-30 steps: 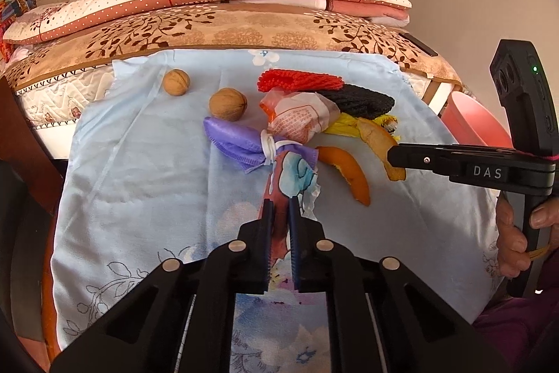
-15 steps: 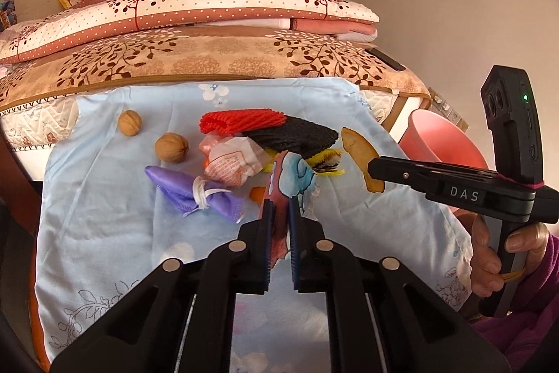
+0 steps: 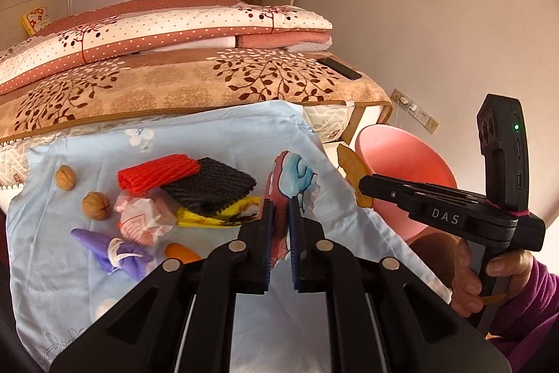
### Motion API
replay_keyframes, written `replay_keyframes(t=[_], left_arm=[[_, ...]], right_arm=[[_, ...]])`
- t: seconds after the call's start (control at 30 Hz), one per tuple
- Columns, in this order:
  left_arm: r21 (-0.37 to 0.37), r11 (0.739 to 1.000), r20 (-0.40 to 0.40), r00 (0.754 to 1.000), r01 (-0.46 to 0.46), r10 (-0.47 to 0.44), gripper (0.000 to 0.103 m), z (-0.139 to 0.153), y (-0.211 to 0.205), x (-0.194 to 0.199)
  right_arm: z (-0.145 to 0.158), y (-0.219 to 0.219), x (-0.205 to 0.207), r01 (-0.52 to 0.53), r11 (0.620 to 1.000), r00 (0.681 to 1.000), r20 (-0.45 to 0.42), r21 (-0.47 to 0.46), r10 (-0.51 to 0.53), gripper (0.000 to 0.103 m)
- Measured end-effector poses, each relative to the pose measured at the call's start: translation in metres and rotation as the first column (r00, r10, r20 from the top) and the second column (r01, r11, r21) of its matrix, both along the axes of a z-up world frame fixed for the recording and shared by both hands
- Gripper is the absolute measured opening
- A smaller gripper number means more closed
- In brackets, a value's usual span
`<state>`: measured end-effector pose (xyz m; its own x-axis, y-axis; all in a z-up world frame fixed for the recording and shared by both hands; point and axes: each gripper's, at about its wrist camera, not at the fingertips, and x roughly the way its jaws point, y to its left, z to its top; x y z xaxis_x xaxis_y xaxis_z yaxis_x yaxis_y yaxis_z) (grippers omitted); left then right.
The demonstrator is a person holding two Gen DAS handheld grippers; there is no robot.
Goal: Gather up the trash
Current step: 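Carry the floral wrapper and orange peel over the pink bucket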
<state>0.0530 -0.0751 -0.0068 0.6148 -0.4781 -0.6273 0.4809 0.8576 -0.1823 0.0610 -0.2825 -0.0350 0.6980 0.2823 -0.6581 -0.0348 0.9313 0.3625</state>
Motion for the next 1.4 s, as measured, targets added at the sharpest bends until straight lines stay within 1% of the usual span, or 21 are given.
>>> replay_keyframes(t=[0.23, 0.47, 0.57, 0.67, 0.93, 1.17, 1.4], left_arm=[[-0.008, 0.998, -0.002, 0.998, 0.059, -0.059, 0.008, 0.004, -0.042, 0.011], [0.007, 0.990, 0.025, 0.990, 0.140, -0.140, 0.008, 0.011, -0.084, 0.015], [0.012, 0.985, 0.041, 0.984, 0.172, -0.173, 0.008, 0.014, -0.102, 0.015], [0.026, 0.978, 0.049, 0.977, 0.205, -0.206, 0.008, 0.015, -0.119, 0.017], [0.057, 0.965, 0.066, 0.963, 0.258, -0.261, 0.008, 0.015, -0.157, 0.016], [0.088, 0.953, 0.036, 0.956, 0.289, -0.293, 0.008, -0.002, -0.182, 0.016], [0.095, 0.948, 0.005, 0.952, 0.304, -0.306, 0.008, -0.013, -0.201, 0.019]], right_arm=[[0.004, -0.042, -0.008, 0.128, 0.992, 0.992, 0.020, -0.017, -0.128, 0.014], [0.011, -0.083, -0.013, 0.191, 0.978, 0.982, 0.019, -0.089, -0.190, 0.014], [0.012, -0.101, -0.016, 0.228, 0.968, 0.974, 0.030, -0.101, -0.226, 0.014], [0.008, -0.116, -0.019, 0.263, 0.960, 0.965, 0.027, -0.091, -0.262, 0.014], [-0.005, -0.139, -0.027, 0.307, 0.948, 0.951, 0.012, -0.080, -0.307, 0.014], [-0.014, -0.153, -0.032, 0.333, 0.941, 0.942, -0.003, -0.064, -0.334, 0.014], [-0.018, -0.165, -0.036, 0.352, 0.935, 0.936, -0.011, -0.047, -0.353, 0.014]])
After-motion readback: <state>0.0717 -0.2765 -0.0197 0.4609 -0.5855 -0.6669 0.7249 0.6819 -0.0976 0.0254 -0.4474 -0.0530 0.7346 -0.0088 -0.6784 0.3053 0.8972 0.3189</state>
